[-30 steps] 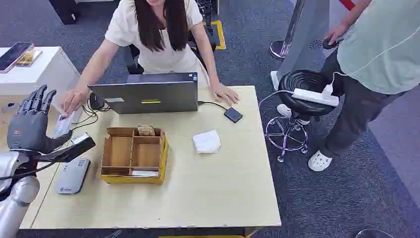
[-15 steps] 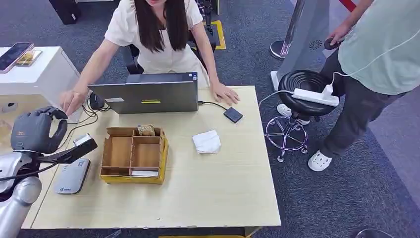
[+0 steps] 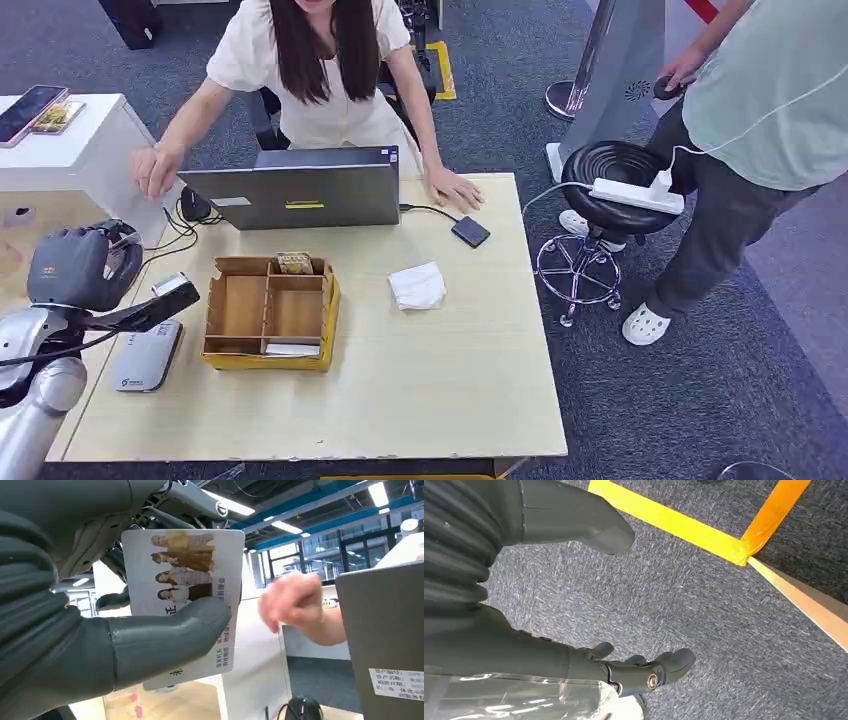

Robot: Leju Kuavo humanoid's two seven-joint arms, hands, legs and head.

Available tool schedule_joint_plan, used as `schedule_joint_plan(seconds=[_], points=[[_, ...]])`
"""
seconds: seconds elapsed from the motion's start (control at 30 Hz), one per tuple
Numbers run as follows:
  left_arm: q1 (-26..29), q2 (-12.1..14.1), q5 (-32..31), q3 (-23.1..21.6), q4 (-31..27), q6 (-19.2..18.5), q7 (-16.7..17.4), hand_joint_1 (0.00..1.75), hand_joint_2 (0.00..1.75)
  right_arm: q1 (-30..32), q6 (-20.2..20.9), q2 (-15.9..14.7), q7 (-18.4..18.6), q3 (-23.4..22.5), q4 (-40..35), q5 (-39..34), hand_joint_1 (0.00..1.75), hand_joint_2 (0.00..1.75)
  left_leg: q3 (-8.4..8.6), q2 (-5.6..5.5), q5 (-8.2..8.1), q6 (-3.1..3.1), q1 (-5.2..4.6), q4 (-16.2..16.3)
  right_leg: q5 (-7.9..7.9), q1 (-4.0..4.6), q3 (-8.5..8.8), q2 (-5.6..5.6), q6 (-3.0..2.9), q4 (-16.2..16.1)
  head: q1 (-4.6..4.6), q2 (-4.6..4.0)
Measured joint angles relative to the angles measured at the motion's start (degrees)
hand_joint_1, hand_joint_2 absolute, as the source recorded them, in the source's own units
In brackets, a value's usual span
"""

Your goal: Pass the card to the sensor for recognition and then transmit it.

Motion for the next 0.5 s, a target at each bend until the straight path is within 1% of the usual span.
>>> schedule_joint_plan(seconds=[0.07, 0.1, 0.13, 0.2, 0.23, 0.27, 0.33, 0.37, 0.43, 0.47, 0.5], points=[[-0.06, -0.02, 1.23, -0.02, 0.11, 0.18, -0.61, 1.64, 1.75, 0.0, 0.0, 0.0, 0.0, -0.09, 0.0, 0.18, 0.0, 1.75, 0.0, 0.0, 0.0, 0.0, 0.0, 0.0, 0.0, 0.0, 0.0, 0.0, 0.0, 0.0, 0.0, 0.0], [-0.09, -0.19, 2.58, -0.02, 0.11, 0.13, -1.2, 1.57, 1.75, 0.0, 0.0, 0.0, 0.0, -0.13, 0.0, 0.24, 0.0, 1.75, 0.0, 0.0, 0.0, 0.0, 0.0, 0.0, 0.0, 0.0, 0.0, 0.0, 0.0, 0.0, 0.0, 0.0], [-0.11, -0.31, 4.66, -0.02, 0.13, -0.22, -1.94, 1.55, 1.75, -0.01, 0.0, 0.0, 0.0, -0.15, 0.0, 0.31, 0.0, 1.75, 0.0, 0.0, 0.0, 0.0, 0.0, 0.0, 0.0, 0.0, 0.0, -0.01, 0.0, 0.0, 0.0, 0.0], [-0.13, -0.57, 8.62, 0.02, 0.13, -0.9, -2.86, 1.59, 1.75, -0.03, 0.0, 0.0, -0.02, -0.15, 0.0, 0.33, 0.0, 1.75, 0.0, 0.0, 0.0, 0.0, 0.0, 0.0, 0.0, 0.0, 0.0, 0.0, 0.0, 0.0, 0.0, 0.0], [-0.16, -0.74, 10.3, 0.11, 0.15, -1.25, -3.08, 1.66, 1.75, -0.03, 0.0, 0.0, -0.04, -0.17, 0.0, 0.35, 0.0, 1.75, 0.0, 0.0, 0.0, 0.0, 0.0, 0.0, 0.0, 0.0, 0.0, 0.0, 0.0, 0.0, 0.0, 0.0], [-0.22, -0.9, 11.73, 0.28, 0.22, -1.68, -3.23, 1.69, 1.75, -0.03, 0.0, 0.0, -0.04, -0.17, 0.0, 0.37, 0.0, 1.75, 0.0, 0.0, 0.0, 0.0, 0.0, 0.0, 0.0, 0.0, 0.0, 0.0, 0.0, 0.0, 0.0, 0.0], [-0.42, -1.22, 15.92, 0.92, 0.55, -3.14, -3.82, 1.68, 1.75, -0.05, -0.07, 0.0, -0.04, -0.17, 0.0, 0.57, 0.0, 1.75, 0.0, 0.0, 0.0, 0.0, 0.0, 0.0, 0.0, 0.0, 0.0, 0.0, 0.0, 0.0, 0.0, 0.0], [-0.59, -1.44, 18.72, 1.36, 0.79, -4.03, -3.98, 1.75, 1.75, -0.05, -0.15, 0.0, -0.02, -0.17, 0.0, 0.7, 0.0, 1.75, 0.0, 0.0, 0.0, 0.0, 0.0, 0.0, 0.0, 0.0, 0.0, 0.0, 0.0, 0.0, 0.0, 0.0], [-1.11, -2.01, 23.24, 2.45, 1.44, -5.36, -4.2, 1.75, 1.75, -0.06, -0.31, 0.0, -0.02, -0.17, 0.0, 0.87, 0.0, 1.75, 0.0, 0.0, 0.0, 0.0, 0.0, 0.0, 0.0, 0.0, 0.0, -0.01, 0.0, 0.0, 0.0, 0.0], [-1.45, -2.23, 25.58, 2.9, 1.81, -6.66, -4.2, 1.68, 1.75, -0.07, -0.39, 0.0, -0.02, -0.17, 0.0, 0.92, 0.0, 1.75, 0.0, -0.01, 0.0, 0.0, 0.0, 0.0, 0.0, 0.0, 0.01, -0.01, 0.0, 0.0, 0.0, 0.0], [-1.77, -2.34, 27.75, 3.23, 2.37, -7.81, -4.18, 1.68, 1.75, -0.1, -0.5, 0.0, -0.02, -0.17, 0.0, 0.96, 0.0, 1.75, 0.0, -0.01, 0.0, 0.0, 0.0, 0.0, 0.0, 0.0, 0.0, -0.01, 0.0, 0.01, 0.0, 0.0]])
